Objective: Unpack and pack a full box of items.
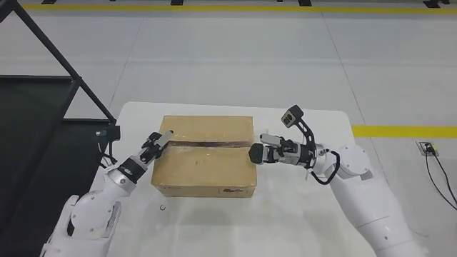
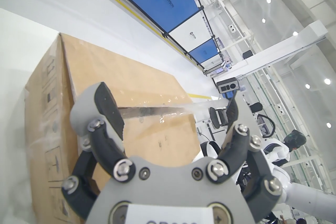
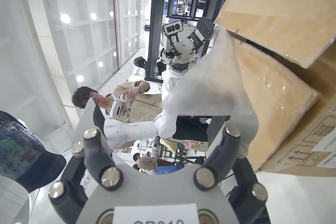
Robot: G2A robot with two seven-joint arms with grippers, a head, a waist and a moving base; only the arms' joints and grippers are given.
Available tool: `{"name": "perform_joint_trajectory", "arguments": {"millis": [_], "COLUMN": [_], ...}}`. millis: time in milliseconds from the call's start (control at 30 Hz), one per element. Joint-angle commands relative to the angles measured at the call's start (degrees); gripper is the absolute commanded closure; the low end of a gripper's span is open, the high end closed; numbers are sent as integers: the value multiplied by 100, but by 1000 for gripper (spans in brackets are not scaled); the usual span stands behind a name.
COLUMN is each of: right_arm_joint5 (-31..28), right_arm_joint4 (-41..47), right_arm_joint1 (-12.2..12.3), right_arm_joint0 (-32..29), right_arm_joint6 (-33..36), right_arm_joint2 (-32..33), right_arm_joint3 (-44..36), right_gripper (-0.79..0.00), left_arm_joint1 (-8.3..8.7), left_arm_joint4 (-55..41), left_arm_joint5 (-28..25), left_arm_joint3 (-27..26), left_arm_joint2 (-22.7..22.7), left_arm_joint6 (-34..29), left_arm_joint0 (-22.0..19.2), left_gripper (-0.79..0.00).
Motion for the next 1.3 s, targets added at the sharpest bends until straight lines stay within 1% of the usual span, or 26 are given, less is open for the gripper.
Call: {"name": "perform_joint_trajectory", "arguments": {"millis": [0, 167, 333, 467, 600, 667, 733, 900, 1033, 1100, 1267], "right_arm_joint5": [-12, -17, -32, -30, 46, 64, 17, -30, -322, -518, -745], "right_arm_joint4": [1, -18, -39, -141, -456, -585, -690, -915, -860, -1017, -1758], "right_arm_joint1": [8, 28, 44, 45, 28, 22, 24, -1, -17, -7, 20], "right_arm_joint0": [-34, -114, -170, -165, -102, -71, -54, -67, -60, -73, -219], "right_arm_joint6": [-1, -9, -22, -197, -557, -621, -662, -1083, -910, -1078, -1935], "right_arm_joint2": [26, 77, 118, 119, 24, -23, -33, -105, -151, -97, 1], "right_arm_joint3": [-28, -93, -158, -181, -191, -209, -205, -297, -384, -370, -530], "right_gripper": [-785, -785, -785, -785, -785, -785, -785, -785, -785, -785, -785], "left_arm_joint1": [-8, -28, -37, -33, -26, -21, -18, -9, -3, -1, 3], "left_arm_joint4": [-87, -135, -135, -137, -173, -187, -214, -247, -256, -263, -278], "left_arm_joint5": [18, 20, 8, -7, -28, -46, -60, -89, -100, -100, -97], "left_arm_joint3": [203, 566, 699, 725, 668, 632, 593, 535, 535, 540, 559], "left_arm_joint2": [76, 270, 369, 387, 366, 353, 339, 323, 327, 328, 341], "left_arm_joint6": [-70, -135, -126, -120, -98, -90, -69, -77, -92, -88, -79], "left_arm_joint0": [-178, -484, -582, -585, -539, -513, -483, -442, -447, -451, -459], "left_gripper": [-785, -785, -785, -785, -785, -785, -785, -785, -785, -785, -785]}}
